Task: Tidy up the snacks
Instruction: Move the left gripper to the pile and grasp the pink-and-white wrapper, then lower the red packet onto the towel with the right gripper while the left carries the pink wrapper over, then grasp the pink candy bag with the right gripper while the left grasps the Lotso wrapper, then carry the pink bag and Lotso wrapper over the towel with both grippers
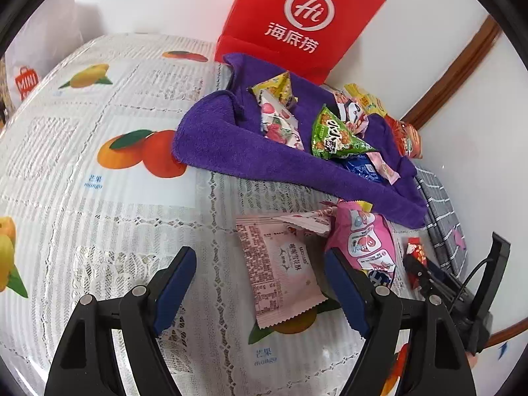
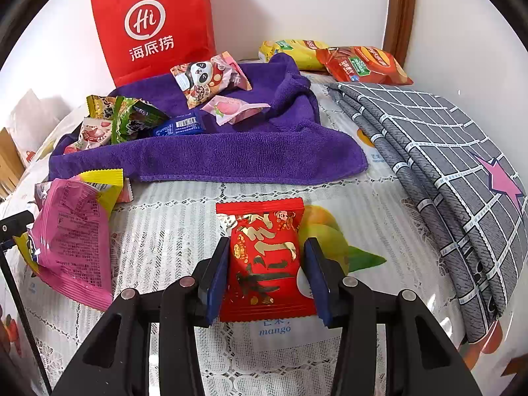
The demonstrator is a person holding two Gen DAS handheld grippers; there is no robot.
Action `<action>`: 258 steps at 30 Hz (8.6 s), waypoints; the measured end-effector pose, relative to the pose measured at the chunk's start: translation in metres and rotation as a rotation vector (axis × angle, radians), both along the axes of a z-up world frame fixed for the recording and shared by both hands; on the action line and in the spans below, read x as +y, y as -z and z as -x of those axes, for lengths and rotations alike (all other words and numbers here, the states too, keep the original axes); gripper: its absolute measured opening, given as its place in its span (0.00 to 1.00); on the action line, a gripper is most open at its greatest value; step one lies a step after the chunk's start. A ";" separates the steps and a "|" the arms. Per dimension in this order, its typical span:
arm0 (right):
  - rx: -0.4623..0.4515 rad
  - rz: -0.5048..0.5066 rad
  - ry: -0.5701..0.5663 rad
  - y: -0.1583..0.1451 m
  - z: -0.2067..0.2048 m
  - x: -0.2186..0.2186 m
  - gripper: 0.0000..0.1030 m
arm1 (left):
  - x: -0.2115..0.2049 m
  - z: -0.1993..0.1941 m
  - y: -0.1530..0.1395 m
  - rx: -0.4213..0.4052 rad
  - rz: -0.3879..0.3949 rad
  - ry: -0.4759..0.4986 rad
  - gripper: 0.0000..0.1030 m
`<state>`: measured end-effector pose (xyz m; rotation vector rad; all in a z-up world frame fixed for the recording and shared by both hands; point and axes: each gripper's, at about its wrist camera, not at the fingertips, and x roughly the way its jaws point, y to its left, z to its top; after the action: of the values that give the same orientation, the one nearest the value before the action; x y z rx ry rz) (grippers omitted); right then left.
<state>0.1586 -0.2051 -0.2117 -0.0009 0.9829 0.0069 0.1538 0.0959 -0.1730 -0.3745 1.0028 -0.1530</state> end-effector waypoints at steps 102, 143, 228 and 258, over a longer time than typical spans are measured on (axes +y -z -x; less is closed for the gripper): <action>-0.092 -0.178 -0.090 -0.018 -0.180 -0.003 0.65 | -0.054 -0.155 -0.041 -0.082 -0.040 0.017 0.47; 0.167 -0.264 -0.360 -0.023 -0.014 0.118 0.82 | 0.037 -0.034 -0.075 -0.117 0.037 -0.024 0.73; -0.196 -0.098 -0.146 -0.138 -0.026 0.027 0.52 | -0.038 -0.037 -0.122 -0.225 -0.174 0.105 0.19; -0.184 -0.227 -0.148 -0.107 -0.157 0.024 0.52 | -0.064 -0.163 -0.112 -0.200 -0.157 0.080 0.19</action>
<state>0.3152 -0.1806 -0.1045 0.1320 0.7919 0.2501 0.3170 0.0319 -0.0613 -0.1720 0.8258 -0.1798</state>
